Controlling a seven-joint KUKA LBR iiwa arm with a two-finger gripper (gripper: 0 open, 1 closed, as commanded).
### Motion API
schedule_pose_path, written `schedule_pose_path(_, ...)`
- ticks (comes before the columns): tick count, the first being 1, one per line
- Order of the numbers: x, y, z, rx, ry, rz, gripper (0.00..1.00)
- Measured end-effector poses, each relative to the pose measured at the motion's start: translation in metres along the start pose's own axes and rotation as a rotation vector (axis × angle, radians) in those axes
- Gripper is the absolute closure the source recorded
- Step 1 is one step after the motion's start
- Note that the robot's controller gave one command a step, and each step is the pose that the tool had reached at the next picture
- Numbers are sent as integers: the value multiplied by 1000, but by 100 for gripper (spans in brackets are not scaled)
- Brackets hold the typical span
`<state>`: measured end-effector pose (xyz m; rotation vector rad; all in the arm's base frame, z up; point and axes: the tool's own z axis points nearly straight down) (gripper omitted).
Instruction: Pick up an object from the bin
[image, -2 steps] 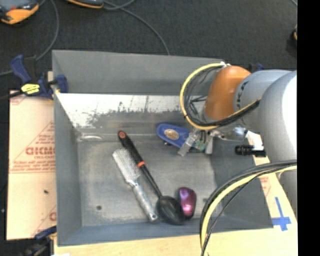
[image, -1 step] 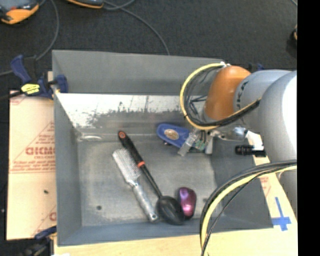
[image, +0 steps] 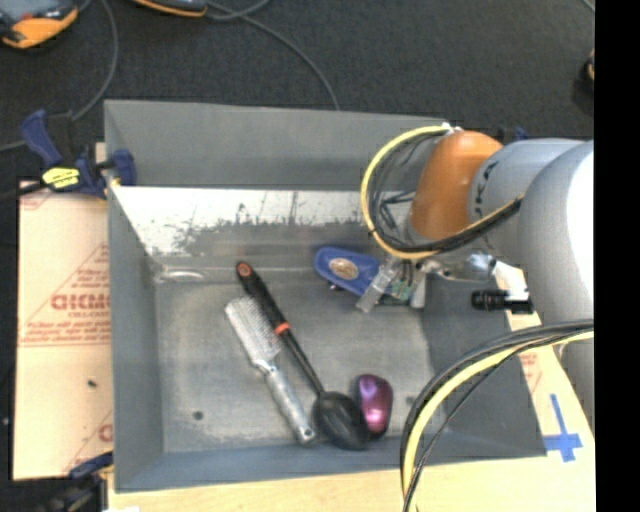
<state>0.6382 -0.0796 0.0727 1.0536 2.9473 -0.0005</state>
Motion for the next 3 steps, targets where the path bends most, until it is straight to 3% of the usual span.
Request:
schedule_pose_path(1, 2, -1, -18, 4, 8, 0, 100)
schedule_pose_path(3, -3, 1, -53, -4, -6, -3, 100)
